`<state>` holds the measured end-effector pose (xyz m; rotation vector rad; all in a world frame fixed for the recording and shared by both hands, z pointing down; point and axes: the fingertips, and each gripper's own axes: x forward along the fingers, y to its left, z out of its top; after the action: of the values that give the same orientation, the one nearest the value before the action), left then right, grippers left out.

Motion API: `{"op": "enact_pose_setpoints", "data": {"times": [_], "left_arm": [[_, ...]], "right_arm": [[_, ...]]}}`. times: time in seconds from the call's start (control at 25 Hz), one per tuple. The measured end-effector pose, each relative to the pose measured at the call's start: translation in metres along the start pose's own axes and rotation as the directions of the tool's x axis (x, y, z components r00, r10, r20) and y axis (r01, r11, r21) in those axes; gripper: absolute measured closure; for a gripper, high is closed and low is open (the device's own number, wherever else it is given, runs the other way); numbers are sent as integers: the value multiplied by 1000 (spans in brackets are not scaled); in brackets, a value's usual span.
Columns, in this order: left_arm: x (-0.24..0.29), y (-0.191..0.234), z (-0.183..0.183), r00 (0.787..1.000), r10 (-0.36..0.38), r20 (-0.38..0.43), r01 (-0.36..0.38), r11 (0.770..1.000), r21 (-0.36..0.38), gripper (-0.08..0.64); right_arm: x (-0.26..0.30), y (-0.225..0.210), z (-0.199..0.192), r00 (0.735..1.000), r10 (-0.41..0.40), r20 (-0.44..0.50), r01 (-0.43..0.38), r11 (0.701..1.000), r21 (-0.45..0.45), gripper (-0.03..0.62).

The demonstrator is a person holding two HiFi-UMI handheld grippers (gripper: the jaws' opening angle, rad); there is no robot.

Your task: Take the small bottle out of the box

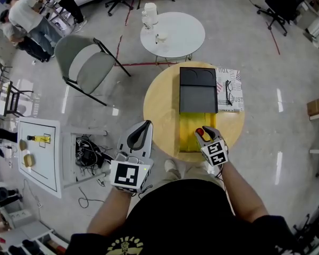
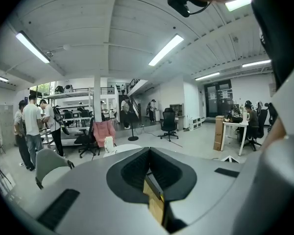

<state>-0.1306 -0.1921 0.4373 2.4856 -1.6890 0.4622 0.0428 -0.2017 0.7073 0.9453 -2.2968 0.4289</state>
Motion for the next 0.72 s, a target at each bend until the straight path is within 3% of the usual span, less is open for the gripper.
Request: {"op": "enact_pose_setpoints", "data": {"times": [0.48, 0.72], "left_arm": [[2, -1, 3, 1000, 8, 2, -8, 1000, -5, 546], [2, -5, 5, 1000, -7, 18, 7, 1000, 5, 546]], "right_arm": [[13, 1, -23, 999, -9, -46, 5, 996, -85, 442], [6, 4, -23, 998, -4, -63, 0, 997, -71, 446]]}}
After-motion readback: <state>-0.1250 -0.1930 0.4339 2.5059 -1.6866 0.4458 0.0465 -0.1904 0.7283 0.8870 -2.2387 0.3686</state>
